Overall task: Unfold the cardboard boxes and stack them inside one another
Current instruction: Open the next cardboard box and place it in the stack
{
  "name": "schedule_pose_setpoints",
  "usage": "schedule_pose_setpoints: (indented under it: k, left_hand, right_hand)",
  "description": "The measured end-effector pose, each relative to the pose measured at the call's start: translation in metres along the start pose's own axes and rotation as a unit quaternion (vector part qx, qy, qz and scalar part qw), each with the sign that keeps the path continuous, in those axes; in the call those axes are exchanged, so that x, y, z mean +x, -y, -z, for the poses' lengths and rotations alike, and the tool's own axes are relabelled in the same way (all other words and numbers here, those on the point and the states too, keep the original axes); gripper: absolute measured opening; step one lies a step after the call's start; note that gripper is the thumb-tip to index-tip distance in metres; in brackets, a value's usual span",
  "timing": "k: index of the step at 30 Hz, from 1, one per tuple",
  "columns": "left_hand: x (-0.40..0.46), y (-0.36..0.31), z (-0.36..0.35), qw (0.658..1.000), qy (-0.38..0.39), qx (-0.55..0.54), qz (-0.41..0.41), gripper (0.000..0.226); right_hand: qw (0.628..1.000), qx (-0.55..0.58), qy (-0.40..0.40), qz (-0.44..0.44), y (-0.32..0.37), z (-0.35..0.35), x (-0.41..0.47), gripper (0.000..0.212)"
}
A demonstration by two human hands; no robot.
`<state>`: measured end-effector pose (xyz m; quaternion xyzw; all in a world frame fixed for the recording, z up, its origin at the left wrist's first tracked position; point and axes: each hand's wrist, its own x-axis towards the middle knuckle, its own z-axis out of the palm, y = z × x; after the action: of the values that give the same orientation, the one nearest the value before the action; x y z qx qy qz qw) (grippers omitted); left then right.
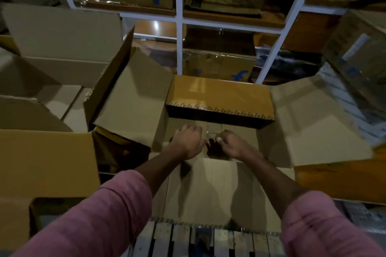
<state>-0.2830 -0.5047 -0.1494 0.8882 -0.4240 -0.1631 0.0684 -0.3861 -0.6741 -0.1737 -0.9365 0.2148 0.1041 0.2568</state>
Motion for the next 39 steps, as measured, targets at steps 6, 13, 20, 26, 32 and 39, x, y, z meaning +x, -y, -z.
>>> schedule_pose_setpoints:
  k: [6, 13, 20, 26, 32, 39]
  left_hand:
    - [0.048, -0.003, -0.011, 0.998, -0.014, 0.047, -0.035, 0.047]
    - [0.122, -0.018, 0.024, 0.983, -0.167, 0.044, -0.058, 0.057]
    - [0.194, -0.005, 0.035, 0.991, -0.117, 0.066, -0.022, 0.087]
    - [0.227, 0.013, 0.011, 0.992, -0.079, 0.1, 0.009, 0.094]
    - [0.221, 0.007, 0.011, 0.993, -0.097, 0.07, 0.01, 0.093]
    - [0.173, 0.0, 0.021, 0.993, -0.107, 0.051, 0.01, 0.094]
  right_hand:
    - [0.996, -0.024, -0.09, 0.007, -0.011, 0.006, 0.03, 0.086]
    - [0.972, -0.09, -0.212, 0.055, -0.008, 0.088, 0.102, 0.083]
    - [0.981, -0.152, -0.119, 0.024, -0.031, 0.1, 0.161, 0.081]
    - [0.985, -0.14, -0.098, 0.023, -0.049, 0.088, 0.176, 0.089]
    - [0.985, -0.135, -0.106, 0.027, -0.051, 0.087, 0.177, 0.09]
    - [0.988, -0.109, -0.105, -0.008, -0.041, 0.075, 0.133, 0.081]
